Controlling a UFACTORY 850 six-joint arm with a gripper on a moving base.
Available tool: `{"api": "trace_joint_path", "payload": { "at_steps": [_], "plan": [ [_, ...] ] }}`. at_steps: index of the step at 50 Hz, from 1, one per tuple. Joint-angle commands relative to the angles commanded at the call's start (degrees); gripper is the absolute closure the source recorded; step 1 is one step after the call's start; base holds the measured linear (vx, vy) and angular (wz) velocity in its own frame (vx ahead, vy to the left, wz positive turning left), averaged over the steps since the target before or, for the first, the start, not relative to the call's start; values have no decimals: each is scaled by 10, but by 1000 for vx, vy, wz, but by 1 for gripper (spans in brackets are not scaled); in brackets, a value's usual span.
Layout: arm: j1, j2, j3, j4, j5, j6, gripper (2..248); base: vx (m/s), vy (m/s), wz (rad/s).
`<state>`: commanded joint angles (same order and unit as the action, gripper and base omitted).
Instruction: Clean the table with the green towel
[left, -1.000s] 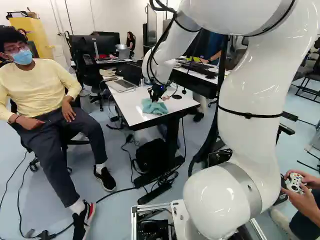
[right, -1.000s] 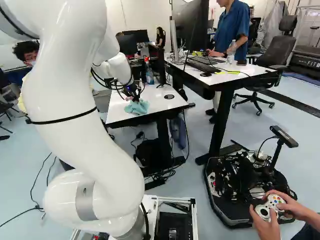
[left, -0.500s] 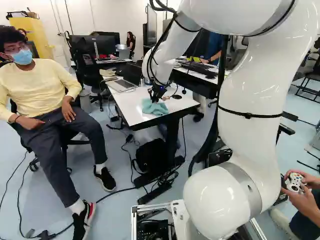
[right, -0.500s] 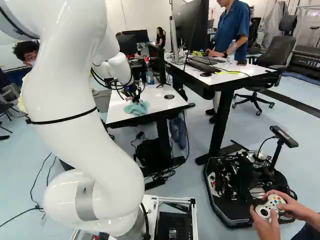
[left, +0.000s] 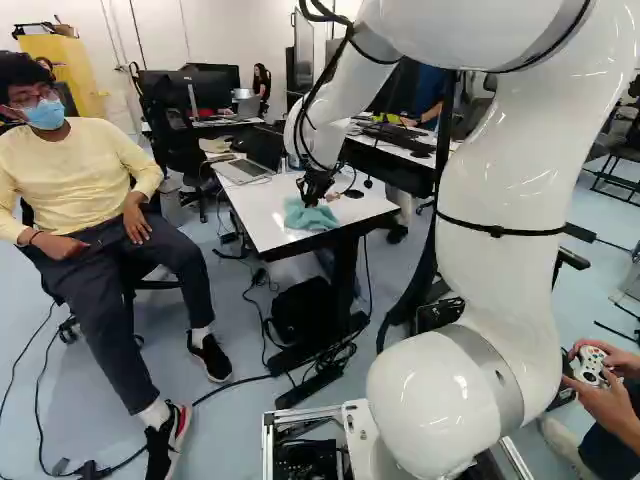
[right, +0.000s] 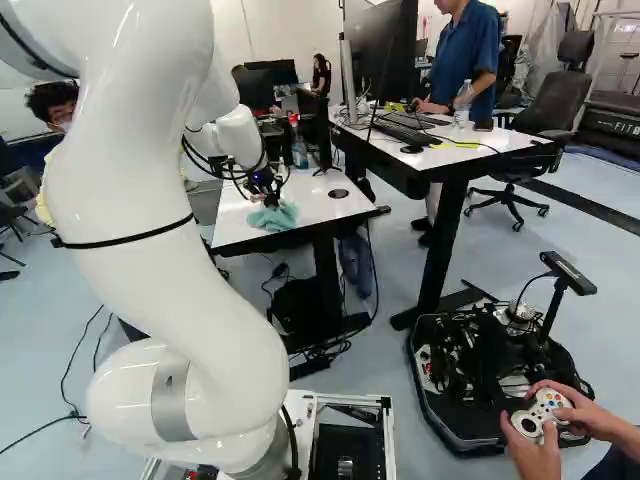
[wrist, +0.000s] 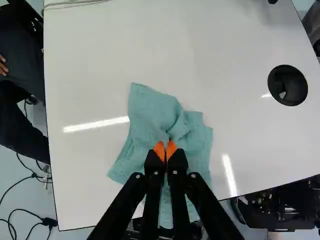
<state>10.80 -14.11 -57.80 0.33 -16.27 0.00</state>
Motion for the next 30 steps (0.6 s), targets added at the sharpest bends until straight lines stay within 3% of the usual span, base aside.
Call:
{"api": "trace_joint_path", "payload": {
  "at_steps": [30],
  "plan": [
    [0,0,0,0,-26,0,224,0,0,0]
  ]
}}
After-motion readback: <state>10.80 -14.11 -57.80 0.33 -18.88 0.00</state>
